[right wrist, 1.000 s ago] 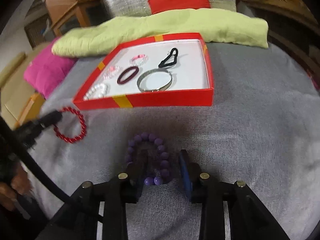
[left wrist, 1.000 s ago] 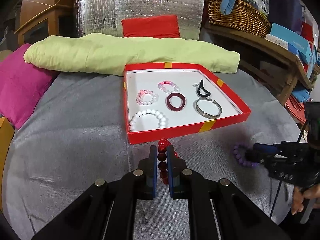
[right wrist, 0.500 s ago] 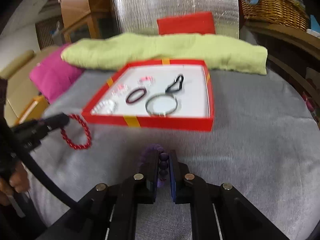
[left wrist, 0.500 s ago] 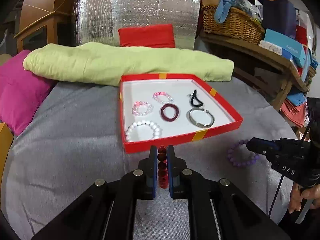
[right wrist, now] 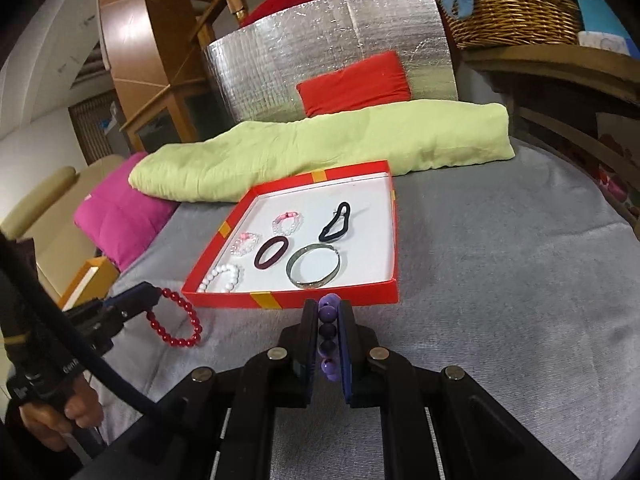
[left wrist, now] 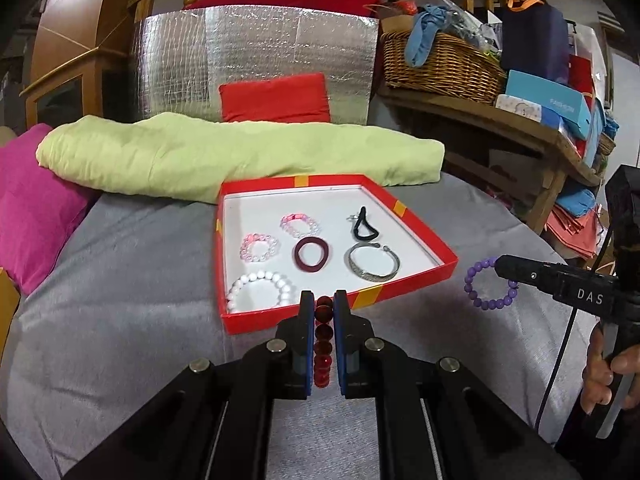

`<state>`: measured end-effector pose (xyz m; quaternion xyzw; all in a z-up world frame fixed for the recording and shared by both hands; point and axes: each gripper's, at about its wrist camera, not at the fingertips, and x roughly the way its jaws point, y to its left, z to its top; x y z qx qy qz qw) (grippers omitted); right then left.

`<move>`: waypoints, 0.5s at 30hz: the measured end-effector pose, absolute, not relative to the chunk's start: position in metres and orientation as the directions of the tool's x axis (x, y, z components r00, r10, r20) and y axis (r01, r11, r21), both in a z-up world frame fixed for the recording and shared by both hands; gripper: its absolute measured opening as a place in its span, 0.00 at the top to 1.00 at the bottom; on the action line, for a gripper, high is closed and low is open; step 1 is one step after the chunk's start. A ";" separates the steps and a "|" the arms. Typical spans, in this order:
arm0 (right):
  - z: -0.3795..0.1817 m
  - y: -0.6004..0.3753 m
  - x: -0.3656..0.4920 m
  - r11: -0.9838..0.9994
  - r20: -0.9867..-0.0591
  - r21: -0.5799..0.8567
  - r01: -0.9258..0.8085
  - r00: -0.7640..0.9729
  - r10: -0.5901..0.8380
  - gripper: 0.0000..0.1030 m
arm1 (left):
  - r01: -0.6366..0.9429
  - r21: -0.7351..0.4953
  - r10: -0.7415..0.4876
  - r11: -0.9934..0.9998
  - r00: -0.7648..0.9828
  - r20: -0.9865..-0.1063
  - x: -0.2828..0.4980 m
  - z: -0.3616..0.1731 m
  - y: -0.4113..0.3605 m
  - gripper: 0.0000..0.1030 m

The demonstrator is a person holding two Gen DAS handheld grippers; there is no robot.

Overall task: Organize jewelry
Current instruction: 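Carry the purple and red bracelets in both tools over the red box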

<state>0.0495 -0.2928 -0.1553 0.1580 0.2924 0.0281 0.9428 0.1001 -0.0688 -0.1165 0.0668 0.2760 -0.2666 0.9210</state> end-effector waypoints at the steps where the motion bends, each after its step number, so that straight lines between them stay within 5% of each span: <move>1: -0.155 -0.295 0.049 0.946 -0.541 0.322 0.042 0.828 0.148 0.90 | 0.531 -0.018 -0.455 0.847 0.707 -0.541 0.099 -0.116 -0.071 0.91; 15: -0.148 -0.310 0.044 0.932 -0.516 0.357 0.055 0.844 0.148 0.90 | 0.553 -0.001 -0.470 0.833 0.708 -0.527 0.092 -0.112 -0.082 0.91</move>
